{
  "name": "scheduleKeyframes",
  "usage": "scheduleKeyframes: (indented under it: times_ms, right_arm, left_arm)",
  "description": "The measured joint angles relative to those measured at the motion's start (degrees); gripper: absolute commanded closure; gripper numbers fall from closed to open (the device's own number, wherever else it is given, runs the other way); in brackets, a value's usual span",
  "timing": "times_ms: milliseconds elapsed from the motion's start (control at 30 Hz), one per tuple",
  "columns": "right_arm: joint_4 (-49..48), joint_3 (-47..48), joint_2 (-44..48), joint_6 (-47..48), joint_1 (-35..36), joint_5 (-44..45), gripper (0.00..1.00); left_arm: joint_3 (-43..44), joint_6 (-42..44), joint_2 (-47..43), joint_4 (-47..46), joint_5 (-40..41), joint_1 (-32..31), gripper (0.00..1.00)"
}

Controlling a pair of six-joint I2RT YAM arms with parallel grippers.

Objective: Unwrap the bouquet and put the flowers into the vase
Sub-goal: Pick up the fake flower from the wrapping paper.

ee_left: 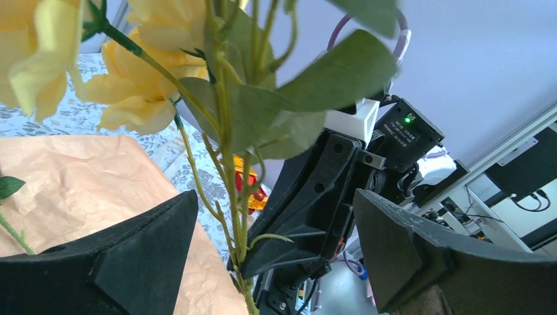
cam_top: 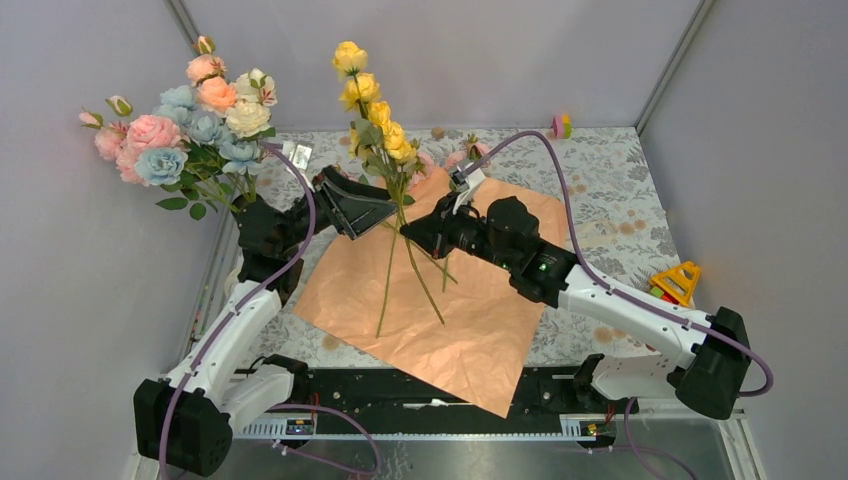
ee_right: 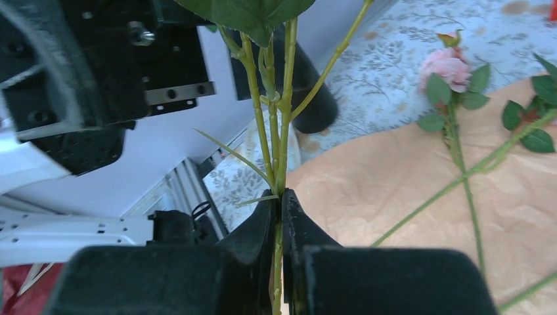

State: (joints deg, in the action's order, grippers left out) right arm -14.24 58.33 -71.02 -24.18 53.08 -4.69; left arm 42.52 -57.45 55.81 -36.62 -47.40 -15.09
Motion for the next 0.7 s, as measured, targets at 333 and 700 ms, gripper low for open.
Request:
scheduleKeyframes:
  times_ms: [333, 700]
  right_arm:
    - [-2.5, 2.0, -0.2, -0.3, -0.7, -7.5, 1.0]
    - [-3.9, 3.9, -2.9, -1.0, -1.1, -9.6, 1.0]
  left_arm:
    - [-1.5, -1.6, 1.4, -2.1, -1.3, -1.1, 0.47]
    - [-2.4, -2.8, 1.5, -5.6, -2.1, -1.2, 0.98]
